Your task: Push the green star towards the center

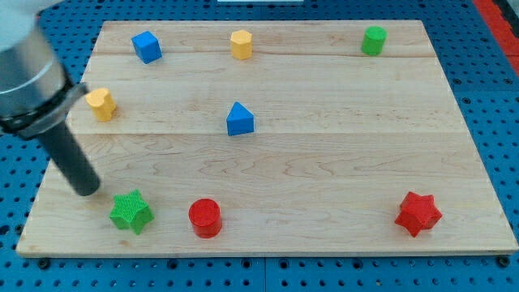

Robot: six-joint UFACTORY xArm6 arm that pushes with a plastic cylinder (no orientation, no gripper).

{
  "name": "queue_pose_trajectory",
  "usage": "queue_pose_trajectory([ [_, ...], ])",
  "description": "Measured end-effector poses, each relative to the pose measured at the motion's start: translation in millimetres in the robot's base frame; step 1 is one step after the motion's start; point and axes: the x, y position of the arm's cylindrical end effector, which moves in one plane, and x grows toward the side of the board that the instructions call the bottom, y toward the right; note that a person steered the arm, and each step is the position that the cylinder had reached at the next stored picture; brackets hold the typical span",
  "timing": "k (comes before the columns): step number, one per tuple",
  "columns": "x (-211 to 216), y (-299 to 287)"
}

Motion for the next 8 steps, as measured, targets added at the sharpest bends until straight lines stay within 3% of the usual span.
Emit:
queue_pose_trajectory([
  [1, 68.1, 25.5],
  [2, 68.4, 111.1],
  [3, 13.2, 122.0],
  [5, 62.7, 143.9],
  [7, 62.0, 49.7],
  [8, 49.0, 33.1],
])
